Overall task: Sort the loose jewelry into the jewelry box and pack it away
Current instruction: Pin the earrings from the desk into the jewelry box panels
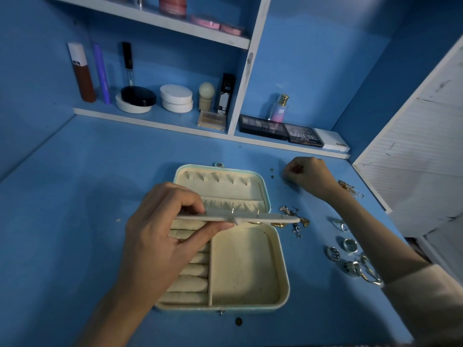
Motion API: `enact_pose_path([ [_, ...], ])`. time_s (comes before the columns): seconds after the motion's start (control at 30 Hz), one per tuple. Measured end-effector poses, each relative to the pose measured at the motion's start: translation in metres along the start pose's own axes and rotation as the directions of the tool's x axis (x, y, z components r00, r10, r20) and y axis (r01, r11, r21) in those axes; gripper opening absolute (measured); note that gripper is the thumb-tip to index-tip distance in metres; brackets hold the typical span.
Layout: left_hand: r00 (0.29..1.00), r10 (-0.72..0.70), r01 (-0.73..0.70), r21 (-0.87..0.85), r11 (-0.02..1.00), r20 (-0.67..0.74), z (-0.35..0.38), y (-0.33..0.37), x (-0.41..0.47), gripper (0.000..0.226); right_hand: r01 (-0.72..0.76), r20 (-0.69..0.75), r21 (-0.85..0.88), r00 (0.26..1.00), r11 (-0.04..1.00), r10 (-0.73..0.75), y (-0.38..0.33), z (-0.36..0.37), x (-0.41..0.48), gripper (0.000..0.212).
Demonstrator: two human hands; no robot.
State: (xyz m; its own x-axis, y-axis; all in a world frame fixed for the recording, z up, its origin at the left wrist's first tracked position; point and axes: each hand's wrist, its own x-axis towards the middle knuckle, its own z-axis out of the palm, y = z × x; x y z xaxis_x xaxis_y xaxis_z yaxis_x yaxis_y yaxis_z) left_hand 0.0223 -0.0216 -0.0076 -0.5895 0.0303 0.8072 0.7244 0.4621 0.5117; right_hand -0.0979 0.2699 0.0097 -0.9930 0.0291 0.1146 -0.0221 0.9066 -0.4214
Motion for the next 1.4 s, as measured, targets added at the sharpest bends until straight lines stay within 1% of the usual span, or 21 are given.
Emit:
enact_pose_path([
  [0.13,1.000,-0.002,0.002,-0.010,1.000,0.003,0.000,0.000,0.000,0.032,0.055,-0.021,0.073,0.998,0.996,-0.054,0.002,-0.006,-0.013,0.012],
  [0.27,1.000,0.000,0.000,-0.006,1.000,-0.001,0.000,-0.001,0.000,0.032,0.102,0.016,0.126,0.994,0.987,-0.105,0.010,-0.008,-0.033,0.008],
  [0.37,1.000,-0.001,0.001,-0.003,1.000,-0.001,0.000,-0.001,0.000,0.032,0.089,0.037,0.151,0.995,0.984,-0.096,0.014,-0.005,-0.042,0.010],
  [0.47,1.000,0.001,-0.001,0.005,1.000,-0.004,0.000,-0.001,-0.001,0.031,0.096,0.014,0.184,0.995,0.978,-0.101,0.014,-0.005,-0.045,0.013],
  [0.67,1.000,-0.006,0.006,0.016,1.000,-0.007,0.000,-0.001,-0.001,0.032,0.075,-0.014,0.207,0.997,0.976,-0.073,0.015,-0.005,-0.046,0.010],
  [0.8,1.000,-0.006,0.006,0.012,1.000,-0.003,0.000,-0.001,-0.001,0.031,0.065,-0.015,0.169,0.998,0.983,-0.064,0.013,-0.007,-0.048,0.011],
  [1.03,1.000,0.003,-0.003,0.005,1.000,-0.003,0.000,0.000,-0.001,0.032,0.191,-0.042,-0.054,0.980,0.980,-0.194,0.010,-0.002,-0.049,0.003],
  [1.1,1.000,0.006,-0.006,-0.005,1.000,-0.003,0.000,0.000,-0.001,0.032,0.193,-0.045,-0.063,0.979,0.979,-0.196,0.005,-0.002,-0.049,0.004],
  [1.13,1.000,0.005,-0.006,-0.013,1.000,-0.004,-0.001,0.000,-0.001,0.033,0.183,-0.056,-0.022,0.981,0.983,-0.184,-0.001,-0.003,-0.049,0.006],
  [1.17,1.000,0.004,-0.004,-0.020,1.000,-0.005,-0.001,0.000,-0.001,0.034,0.166,-0.070,0.060,0.984,0.984,-0.162,-0.009,-0.005,-0.050,0.009],
  [1.2,1.000,0.003,-0.003,-0.025,1.000,-0.006,-0.001,0.000,-0.001,0.035,0.146,-0.076,0.179,0.988,0.973,-0.134,-0.021,-0.009,-0.053,0.011],
  [1.23,1.000,0.001,-0.001,-0.026,1.000,-0.009,-0.001,0.000,-0.001,0.036,0.131,-0.061,0.320,0.991,0.938,-0.117,-0.036,-0.014,-0.057,0.009],
  [1.27,1.000,-0.001,0.001,-0.027,1.000,-0.012,-0.001,0.000,-0.001,0.036,0.119,-0.023,0.462,0.992,0.879,-0.122,-0.053,-0.020,-0.062,0.004],
  [1.3,1.000,-0.002,0.001,-0.029,1.000,-0.013,-0.001,0.000,-0.001,0.036,0.109,0.030,0.574,0.988,0.812,-0.153,-0.070,-0.025,-0.068,0.002],
  [1.33,1.000,0.000,0.000,-0.030,1.000,-0.013,-0.001,0.000,-0.001,0.036,0.099,0.094,0.641,0.974,0.761,-0.206,-0.085,-0.030,-0.074,0.006],
  [1.4,1.000,0.007,-0.008,-0.024,1.000,-0.014,-0.001,0.000,0.000,0.035,0.094,0.222,0.690,0.916,0.717,-0.334,-0.109,-0.035,-0.084,0.008],
])
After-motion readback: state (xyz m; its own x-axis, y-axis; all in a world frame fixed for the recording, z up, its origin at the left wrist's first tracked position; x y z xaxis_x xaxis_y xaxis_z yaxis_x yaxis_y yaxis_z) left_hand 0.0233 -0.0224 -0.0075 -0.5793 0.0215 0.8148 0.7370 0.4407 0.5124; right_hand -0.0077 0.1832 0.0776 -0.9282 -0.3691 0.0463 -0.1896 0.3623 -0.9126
